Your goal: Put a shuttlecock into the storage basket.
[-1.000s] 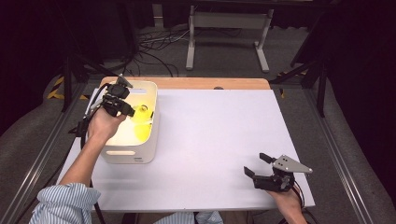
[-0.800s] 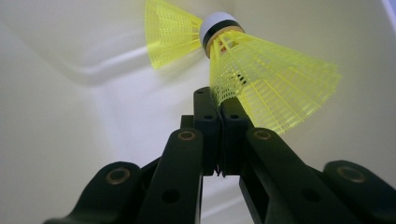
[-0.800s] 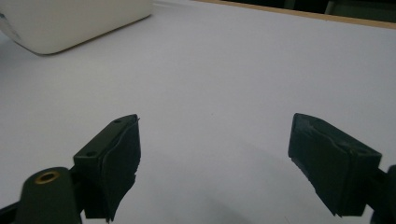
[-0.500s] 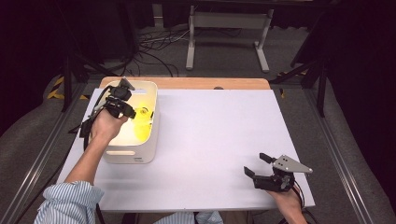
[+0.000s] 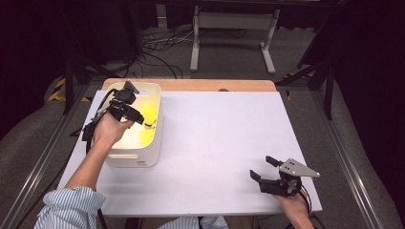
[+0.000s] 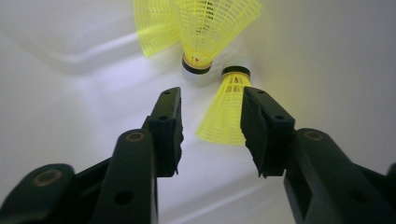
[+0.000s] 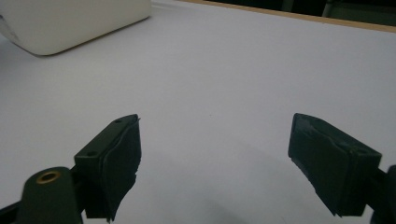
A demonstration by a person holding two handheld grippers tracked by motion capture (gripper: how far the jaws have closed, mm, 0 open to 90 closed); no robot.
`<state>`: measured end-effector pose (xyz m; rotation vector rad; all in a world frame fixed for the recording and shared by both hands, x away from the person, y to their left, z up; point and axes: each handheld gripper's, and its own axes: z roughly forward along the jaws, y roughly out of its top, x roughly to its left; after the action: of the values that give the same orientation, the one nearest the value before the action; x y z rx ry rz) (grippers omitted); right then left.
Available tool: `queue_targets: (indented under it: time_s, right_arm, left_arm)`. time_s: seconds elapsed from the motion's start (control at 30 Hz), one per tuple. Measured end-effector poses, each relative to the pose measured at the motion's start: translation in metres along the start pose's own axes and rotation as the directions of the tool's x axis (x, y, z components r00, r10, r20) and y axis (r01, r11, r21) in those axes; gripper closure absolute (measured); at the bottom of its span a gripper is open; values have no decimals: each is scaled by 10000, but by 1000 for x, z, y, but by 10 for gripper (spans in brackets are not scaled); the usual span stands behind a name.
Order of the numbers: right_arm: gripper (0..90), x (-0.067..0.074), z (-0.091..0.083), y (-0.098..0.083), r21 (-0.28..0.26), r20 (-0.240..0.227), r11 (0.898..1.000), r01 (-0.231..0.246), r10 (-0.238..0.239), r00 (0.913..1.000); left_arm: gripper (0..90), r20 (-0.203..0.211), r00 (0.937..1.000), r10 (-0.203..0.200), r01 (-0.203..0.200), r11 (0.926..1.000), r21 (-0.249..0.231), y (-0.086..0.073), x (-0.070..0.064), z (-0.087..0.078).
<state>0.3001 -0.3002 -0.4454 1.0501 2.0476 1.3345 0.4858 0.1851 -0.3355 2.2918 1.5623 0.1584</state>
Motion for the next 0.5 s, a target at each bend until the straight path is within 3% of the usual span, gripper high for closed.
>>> queue_targets:
  time_s: [0.2,0.27,0.5]
  right_arm:
    - [177,0,0,0,17,-4,10000,9,-9,10000]
    - [176,0,0,0,28,-40,10000,44,-44,10000]
    - [176,1,1,0,60,-37,10000,65,-65,10000]
  left_arm:
    - [451,122,9999,-73,75,9999,-154,-1,0,-4]
    - [435,4,10000,-67,67,9997,-220,-1,-1,-6]
    - [398,186,9998,15,-10,9995,-301,-1,-3,-13]
